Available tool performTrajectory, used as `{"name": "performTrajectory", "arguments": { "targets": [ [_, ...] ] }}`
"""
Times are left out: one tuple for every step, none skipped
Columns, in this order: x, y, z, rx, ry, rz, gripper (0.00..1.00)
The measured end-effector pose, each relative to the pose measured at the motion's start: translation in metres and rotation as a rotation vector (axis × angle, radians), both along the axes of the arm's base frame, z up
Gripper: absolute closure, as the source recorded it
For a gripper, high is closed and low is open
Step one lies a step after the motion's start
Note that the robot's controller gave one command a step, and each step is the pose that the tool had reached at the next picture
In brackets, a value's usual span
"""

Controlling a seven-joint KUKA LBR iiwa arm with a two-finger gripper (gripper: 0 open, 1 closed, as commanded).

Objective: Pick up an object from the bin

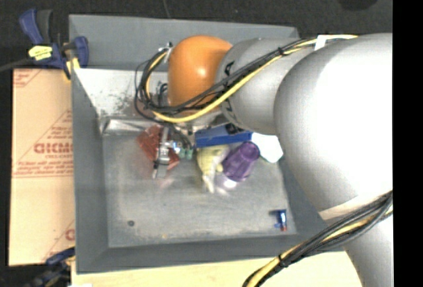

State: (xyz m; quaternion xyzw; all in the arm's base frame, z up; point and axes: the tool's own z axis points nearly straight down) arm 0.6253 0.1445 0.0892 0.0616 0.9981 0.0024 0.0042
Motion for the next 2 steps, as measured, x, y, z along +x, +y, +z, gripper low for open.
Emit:
{"name": "performTrajectory", "arguments": {
  "targets": [
    [-0.0033,-0.0132,-0.0133,0.007,-0.001,-0.148,0.00],
    [0.0018,-0.0206,-0.0144,0.007,-0.010,-0.025,1.00]
  ]
}}
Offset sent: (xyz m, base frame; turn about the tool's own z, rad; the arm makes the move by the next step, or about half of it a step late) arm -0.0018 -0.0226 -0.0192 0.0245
